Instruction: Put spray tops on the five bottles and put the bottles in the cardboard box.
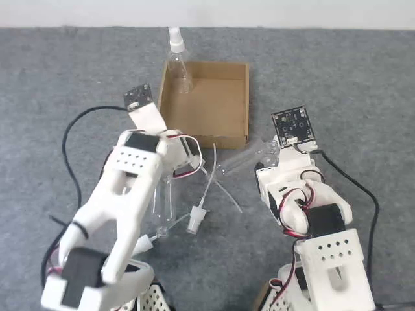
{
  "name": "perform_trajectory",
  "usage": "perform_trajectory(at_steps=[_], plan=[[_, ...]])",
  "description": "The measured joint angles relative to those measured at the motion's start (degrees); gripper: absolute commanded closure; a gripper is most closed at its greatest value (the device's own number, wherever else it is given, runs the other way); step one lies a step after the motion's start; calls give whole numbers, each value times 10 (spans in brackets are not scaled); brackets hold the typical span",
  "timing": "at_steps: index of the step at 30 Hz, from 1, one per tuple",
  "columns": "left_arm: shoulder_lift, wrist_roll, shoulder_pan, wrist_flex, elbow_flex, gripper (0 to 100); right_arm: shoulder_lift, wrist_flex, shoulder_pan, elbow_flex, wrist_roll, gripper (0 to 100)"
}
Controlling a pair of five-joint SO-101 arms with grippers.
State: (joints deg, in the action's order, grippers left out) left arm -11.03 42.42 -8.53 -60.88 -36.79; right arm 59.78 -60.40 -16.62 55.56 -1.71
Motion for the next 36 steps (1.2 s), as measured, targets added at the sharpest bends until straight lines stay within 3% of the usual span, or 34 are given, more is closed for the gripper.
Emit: perform_trajectory(at_steps=[8, 19, 25, 36], plan=[[86, 55, -3, 0, 65, 818, 0, 0, 0, 0, 0, 890], [221, 64, -24, 0, 142, 818, 0, 0, 0, 0, 0, 890], [258, 99, -48, 0, 150, 822, 0, 0, 0, 0, 0, 890], [297, 106, -33, 0, 181, 839, 0, 0, 0, 0, 0, 890]])
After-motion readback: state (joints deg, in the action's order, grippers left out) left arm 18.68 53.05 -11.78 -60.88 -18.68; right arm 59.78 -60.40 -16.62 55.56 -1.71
